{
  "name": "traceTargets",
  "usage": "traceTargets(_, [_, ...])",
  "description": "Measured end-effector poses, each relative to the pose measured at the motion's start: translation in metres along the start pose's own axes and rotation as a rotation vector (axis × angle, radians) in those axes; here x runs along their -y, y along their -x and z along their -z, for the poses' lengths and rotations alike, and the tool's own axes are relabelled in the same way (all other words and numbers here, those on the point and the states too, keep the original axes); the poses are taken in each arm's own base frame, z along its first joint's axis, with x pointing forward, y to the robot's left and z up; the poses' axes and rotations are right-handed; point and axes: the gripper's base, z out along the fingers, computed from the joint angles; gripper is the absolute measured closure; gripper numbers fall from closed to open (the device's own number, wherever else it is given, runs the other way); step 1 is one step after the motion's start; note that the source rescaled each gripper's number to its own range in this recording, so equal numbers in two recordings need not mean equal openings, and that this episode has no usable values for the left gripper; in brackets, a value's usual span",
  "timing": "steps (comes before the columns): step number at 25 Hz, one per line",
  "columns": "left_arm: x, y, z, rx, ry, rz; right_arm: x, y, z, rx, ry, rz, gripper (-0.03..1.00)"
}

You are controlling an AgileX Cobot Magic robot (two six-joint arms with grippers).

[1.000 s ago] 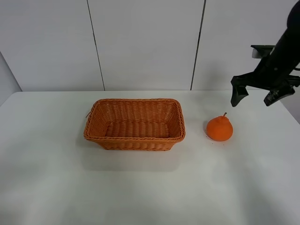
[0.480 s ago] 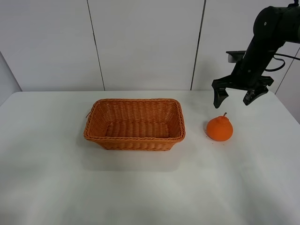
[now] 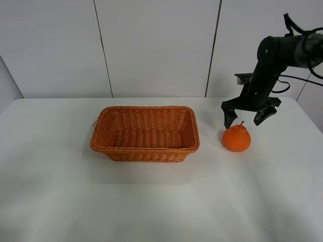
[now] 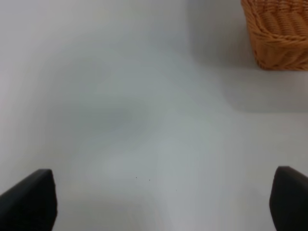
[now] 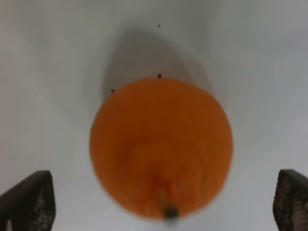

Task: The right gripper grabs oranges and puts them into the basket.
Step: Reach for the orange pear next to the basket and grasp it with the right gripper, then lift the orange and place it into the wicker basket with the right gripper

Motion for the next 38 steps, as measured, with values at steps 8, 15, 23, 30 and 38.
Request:
traceTargets(8, [0.000,0.000,0.000,0.000,0.000,0.000,0.001,0.003,-0.050,-0.058,0.012,-0.014,-0.03])
traceTargets(15, [0.000,0.000,0.000,0.000,0.000,0.000,0.002,0.002,-0.060,-0.080,0.012,-0.015,0.04])
traceTargets(23, [0.000,0.000,0.000,0.000,0.000,0.000,0.003,0.001,-0.049,-0.085,-0.011,0.002,0.97])
traceTargets(30, [0.000,0.000,0.000,0.000,0.000,0.000,0.002,0.018,0.024,0.041,-0.032,0.019,0.97])
traceTargets(38, [0.000,0.000,0.000,0.000,0.000,0.000,-0.010,0.033,0.114,0.275,-0.016,0.033,0.97])
